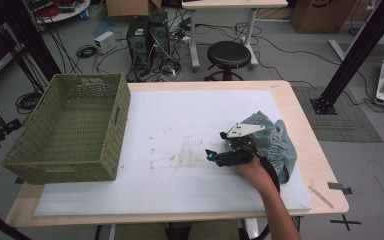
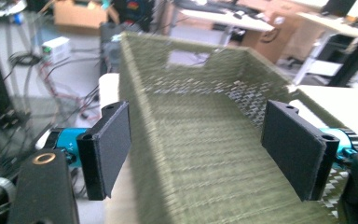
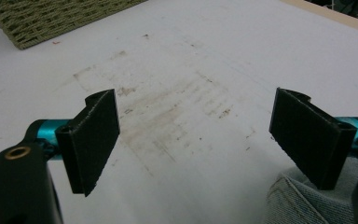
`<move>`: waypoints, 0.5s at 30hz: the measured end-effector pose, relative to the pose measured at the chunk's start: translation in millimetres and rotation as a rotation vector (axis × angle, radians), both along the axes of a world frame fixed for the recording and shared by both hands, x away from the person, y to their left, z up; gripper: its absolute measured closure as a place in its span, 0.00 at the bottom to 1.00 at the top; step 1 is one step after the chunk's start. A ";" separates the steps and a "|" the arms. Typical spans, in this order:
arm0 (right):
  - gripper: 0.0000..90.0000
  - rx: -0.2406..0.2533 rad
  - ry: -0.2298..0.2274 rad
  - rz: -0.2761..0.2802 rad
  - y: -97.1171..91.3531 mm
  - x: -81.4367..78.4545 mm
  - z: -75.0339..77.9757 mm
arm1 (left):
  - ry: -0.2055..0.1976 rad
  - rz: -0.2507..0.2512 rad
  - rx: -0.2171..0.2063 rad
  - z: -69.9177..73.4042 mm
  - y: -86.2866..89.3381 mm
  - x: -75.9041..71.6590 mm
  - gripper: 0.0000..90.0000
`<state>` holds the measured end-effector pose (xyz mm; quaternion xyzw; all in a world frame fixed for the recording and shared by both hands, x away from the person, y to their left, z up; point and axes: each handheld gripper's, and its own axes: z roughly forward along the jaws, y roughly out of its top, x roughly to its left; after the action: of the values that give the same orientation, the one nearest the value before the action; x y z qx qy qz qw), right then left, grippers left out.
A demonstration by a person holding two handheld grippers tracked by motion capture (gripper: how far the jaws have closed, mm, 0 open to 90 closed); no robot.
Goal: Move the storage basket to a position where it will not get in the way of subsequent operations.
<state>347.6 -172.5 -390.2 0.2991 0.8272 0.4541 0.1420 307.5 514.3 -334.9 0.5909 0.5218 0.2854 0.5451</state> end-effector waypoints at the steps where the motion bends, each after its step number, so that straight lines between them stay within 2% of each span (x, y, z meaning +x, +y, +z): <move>1: 0.18 -0.001 -0.001 -0.001 -0.7 -0.4 0.3 | -0.012 -0.016 -0.007 2.5 -4.7 -0.2 0.27; 9: 0.18 0.003 -0.003 -0.008 -7.0 -3.5 0.9 | -0.037 -0.140 -0.003 13.9 -40.9 7.3 0.27; 15: 0.18 0.003 -0.014 -0.014 -12.5 -6.1 2.0 | -0.047 -0.248 -0.009 17.7 -79.1 14.1 0.27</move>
<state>341.5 -185.0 -388.2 0.3021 0.8233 0.4564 0.1505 321.6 435.1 -317.1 0.6417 0.4330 0.2271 0.5909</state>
